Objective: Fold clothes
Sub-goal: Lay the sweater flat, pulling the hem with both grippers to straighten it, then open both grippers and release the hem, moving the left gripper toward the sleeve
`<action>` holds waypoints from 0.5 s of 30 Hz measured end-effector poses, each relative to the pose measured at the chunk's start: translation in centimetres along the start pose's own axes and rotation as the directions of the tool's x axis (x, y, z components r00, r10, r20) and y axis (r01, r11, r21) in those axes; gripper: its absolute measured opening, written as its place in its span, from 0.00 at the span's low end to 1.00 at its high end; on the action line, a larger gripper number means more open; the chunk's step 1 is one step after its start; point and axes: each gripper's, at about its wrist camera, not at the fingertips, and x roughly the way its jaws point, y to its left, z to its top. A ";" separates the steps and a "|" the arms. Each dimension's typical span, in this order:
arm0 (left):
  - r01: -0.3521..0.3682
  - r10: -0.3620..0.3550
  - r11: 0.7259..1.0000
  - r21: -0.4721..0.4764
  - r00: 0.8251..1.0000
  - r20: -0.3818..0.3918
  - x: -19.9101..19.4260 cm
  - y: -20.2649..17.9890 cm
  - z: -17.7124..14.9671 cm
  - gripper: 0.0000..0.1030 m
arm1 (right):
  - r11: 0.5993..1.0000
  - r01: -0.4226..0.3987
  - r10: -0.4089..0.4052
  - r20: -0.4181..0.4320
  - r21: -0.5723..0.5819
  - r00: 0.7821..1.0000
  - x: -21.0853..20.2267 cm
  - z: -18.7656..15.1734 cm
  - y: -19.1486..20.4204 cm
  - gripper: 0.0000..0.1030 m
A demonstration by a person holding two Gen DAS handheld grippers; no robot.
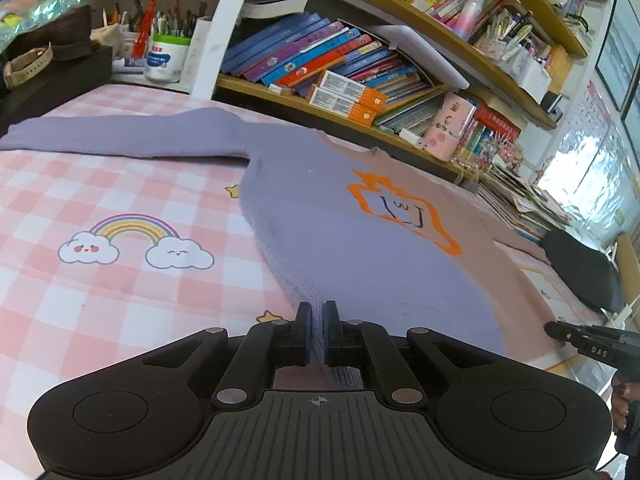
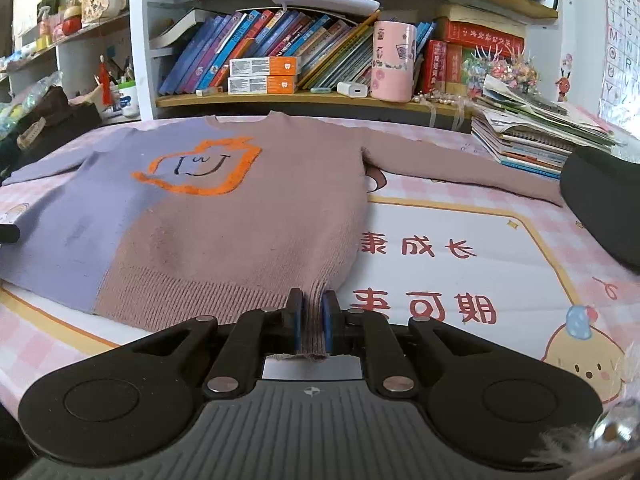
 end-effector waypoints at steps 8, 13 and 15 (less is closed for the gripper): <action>-0.009 0.009 1.000 -0.022 1.000 -0.009 0.1 0.7 -0.2 0.04 | 1.000 -0.015 0.015 -0.001 0.001 1.000 -0.1 -0.1 0.0 0.10; -0.022 0.021 1.000 -0.011 1.000 -0.012 0.0 0.5 -0.2 0.11 | 1.000 -0.009 0.009 0.003 0.011 1.000 -0.3 -0.1 -0.1 0.18; -0.040 0.039 0.999 0.022 0.999 0.005 -0.4 0.0 -0.2 0.13 | 1.000 0.008 -0.008 0.010 0.002 1.000 -0.4 -0.1 0.1 0.44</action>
